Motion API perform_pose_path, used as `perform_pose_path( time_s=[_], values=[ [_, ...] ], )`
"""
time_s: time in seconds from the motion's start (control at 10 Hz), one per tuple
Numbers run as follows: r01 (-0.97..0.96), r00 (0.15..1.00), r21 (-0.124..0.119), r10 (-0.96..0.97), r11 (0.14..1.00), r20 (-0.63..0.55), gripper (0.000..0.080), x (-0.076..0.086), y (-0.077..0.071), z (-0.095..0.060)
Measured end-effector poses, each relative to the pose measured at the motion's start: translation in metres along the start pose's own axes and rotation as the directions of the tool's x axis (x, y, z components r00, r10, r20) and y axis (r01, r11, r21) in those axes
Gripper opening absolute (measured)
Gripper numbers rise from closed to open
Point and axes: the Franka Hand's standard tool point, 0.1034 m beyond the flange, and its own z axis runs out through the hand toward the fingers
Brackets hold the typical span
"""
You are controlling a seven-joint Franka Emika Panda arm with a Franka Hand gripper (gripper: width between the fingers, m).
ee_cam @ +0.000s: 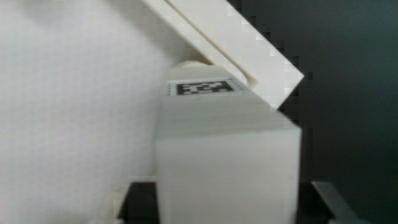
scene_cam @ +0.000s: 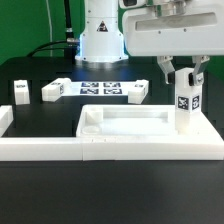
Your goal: Assemble desk
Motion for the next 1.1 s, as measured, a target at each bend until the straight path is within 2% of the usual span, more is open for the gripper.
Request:
perform_pose_path(
  time_s=[0.2, 0.3, 0.5, 0.6, 0.8, 1.1],
  values=[
    [-0.088, 0.996, -0.002, 0.088, 0.996, 0.002, 0.0294, -0.001, 0.000, 0.000],
    [-0.285, 0.958, -0.006, 0.285, 0.959, 0.009, 0.0294, -0.004, 0.000, 0.001],
    [-0.627, 0.779, 0.007, 0.627, 0.779, 0.008, 0.0294, -0.011, -0.003, 0.003],
    [-0.738, 0.675, 0.024, 0.738, 0.674, 0.023, 0.0294, -0.012, -0.003, 0.003],
    [-0.796, 0.606, 0.029, 0.794, 0.605, 0.046, 0.0294, -0.012, -0.002, 0.003],
    [-0.815, 0.579, 0.028, 0.814, 0.578, 0.045, 0.0294, -0.014, -0.003, 0.003]
  ],
)
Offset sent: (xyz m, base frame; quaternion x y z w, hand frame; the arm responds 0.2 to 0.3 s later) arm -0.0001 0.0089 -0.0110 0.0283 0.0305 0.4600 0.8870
